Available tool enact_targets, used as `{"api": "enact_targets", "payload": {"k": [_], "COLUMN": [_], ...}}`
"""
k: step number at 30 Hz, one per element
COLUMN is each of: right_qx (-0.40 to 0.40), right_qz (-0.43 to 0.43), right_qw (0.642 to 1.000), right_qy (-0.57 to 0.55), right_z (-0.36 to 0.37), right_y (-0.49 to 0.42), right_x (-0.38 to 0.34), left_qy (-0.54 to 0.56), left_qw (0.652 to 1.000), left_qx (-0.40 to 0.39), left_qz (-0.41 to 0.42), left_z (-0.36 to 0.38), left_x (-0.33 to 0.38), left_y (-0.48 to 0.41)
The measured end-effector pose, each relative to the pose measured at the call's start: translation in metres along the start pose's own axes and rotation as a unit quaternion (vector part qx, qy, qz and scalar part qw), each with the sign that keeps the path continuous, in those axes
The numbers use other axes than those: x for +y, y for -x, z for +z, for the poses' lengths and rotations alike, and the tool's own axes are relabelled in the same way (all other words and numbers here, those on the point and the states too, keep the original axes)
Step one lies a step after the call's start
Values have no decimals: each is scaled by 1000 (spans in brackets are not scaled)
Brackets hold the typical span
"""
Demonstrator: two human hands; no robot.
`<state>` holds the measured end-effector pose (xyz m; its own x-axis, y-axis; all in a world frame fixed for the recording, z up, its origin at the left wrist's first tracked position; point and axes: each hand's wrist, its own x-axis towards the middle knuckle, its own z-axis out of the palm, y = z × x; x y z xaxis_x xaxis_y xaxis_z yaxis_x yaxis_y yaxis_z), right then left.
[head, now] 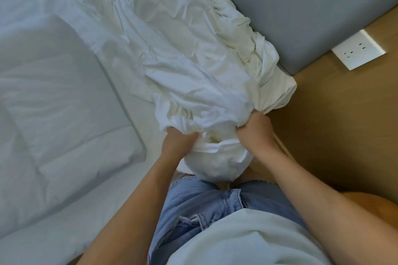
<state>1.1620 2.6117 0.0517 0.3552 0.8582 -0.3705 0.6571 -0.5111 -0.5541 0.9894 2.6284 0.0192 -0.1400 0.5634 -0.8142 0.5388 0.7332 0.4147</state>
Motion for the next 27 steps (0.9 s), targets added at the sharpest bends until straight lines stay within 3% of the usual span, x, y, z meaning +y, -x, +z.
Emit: {"api": "enact_targets", "payload": {"k": [2, 3, 5, 7, 9, 11, 13, 17, 20, 22, 24, 27], "right_qx": [-22, -30, -41, -45, -62, -115, -155, -149, -47, -1, -40, -104], "right_qz": [-1, -1, -22, -65, -105, -119, -138, -165, -95, -15, 47, 64], "right_qw": [1000, 999, 998, 996, 992, 986, 978, 951, 947, 972, 988, 984], "right_qy": [-21, -32, -33, -39, -41, -10, -15, -216, -304, -236, -145, -129], "right_z": [6, 8, 11, 14, 20, 28, 26, 1, -7, -3, 3, 20], "right_y": [12, 17, 24, 31, 46, 61, 65, 55, 43, 20, -9, -42], "right_x": [-1, -6, -18, -29, -32, -29, -25, -21, -4, 13, 24, 27], "left_qy": [-162, -178, -80, 94, 230, 318, 345, 370, 253, 184, 203, 262], "left_qw": [978, 965, 979, 986, 955, 926, 921, 917, 955, 966, 966, 954], "left_qx": [111, 146, 91, -86, -188, -201, -175, -144, -82, -52, -59, -101], "left_qz": [76, 123, 162, 106, 21, -29, -38, 29, 128, 173, 148, 107], "left_z": [-4, -2, 3, 7, 8, 4, -2, -19, -41, -45, -41, -33], "left_x": [0, 4, 17, 34, 44, 48, 50, 59, 61, 61, 59, 49], "left_y": [9, 18, 36, 53, 54, 45, 45, 52, 47, 46, 48, 41]}}
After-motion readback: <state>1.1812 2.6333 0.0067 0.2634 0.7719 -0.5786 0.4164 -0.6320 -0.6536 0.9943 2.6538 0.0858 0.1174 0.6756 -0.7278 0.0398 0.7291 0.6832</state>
